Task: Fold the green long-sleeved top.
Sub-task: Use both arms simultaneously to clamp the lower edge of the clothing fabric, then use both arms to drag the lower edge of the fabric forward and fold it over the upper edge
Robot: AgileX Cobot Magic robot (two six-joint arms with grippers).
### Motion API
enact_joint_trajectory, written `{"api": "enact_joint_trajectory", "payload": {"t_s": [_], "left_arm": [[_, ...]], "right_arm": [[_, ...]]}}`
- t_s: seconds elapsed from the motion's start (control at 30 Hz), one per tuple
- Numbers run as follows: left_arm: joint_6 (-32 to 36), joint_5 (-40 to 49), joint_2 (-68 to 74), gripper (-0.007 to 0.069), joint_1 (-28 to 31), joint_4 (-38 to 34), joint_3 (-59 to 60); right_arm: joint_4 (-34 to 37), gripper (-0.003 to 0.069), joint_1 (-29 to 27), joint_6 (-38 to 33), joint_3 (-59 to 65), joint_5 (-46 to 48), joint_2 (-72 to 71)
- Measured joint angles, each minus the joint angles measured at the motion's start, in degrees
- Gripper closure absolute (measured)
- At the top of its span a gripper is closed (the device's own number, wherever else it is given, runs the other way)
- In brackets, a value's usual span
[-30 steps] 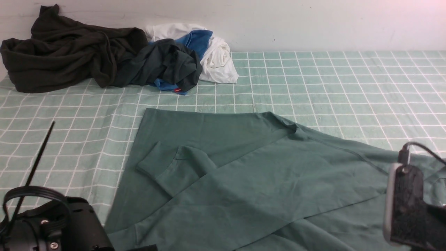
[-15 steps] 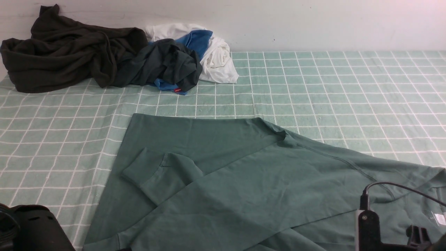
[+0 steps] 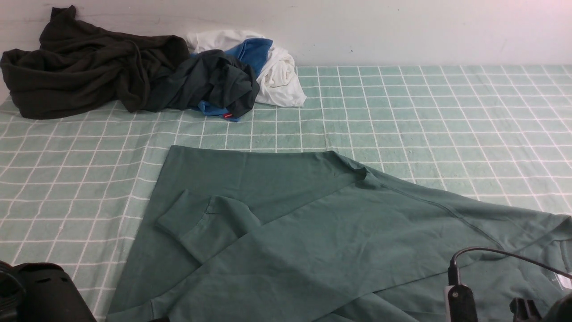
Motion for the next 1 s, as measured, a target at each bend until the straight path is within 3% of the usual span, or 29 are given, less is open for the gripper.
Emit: {"api": "enact_joint_trajectory", "payload": {"t_s": [0.1,0.23,0.4,0.5,0.57,0.73,0.9,1.0], "left_arm": [[0.0,0.29,0.0,0.0618,0.0,0.16,-0.78],[0.0,2.7,0.0,0.0618,1.72,1.06,-4.76],[1.82,6.78,0.6,0.0613,11.5,3.1,-18.34],[7.75,6.31,4.73,0.0607,19.85,2.65,-30.3],[9.64,6.02,6.94,0.0607,21.92,2.26,-34.11],[16.33,4.75,23.8,0.0607,28.77,1.55,-55.48],[16.6,4.41,38.25,0.0607,31.06,2.6,-70.08],[14.39,3.64,49.51,0.0594,31.95,2.72,-80.26]], "right_arm": [[-0.55,0.0643,0.0,0.0,-0.86,0.77,0.05],[-3.49,0.0652,-0.12,1.21,-5.82,5.66,-0.9],[-8.18,0.0652,-6.61,3.4,-21.7,9.56,-1.33],[-4.87,0.0652,-13.6,0.9,-32.26,7.02,1.51],[-3.17,0.0652,-15.39,-0.55,-35.1,6.26,3.13],[2.99,0.0652,-21.53,-7.16,-47.72,4.45,15.32],[3.47,0.0652,-23.98,-6.76,-54.42,0.77,25.45],[3.47,0.0629,-25.56,-2.18,-58.4,-3.99,32.94]]}}
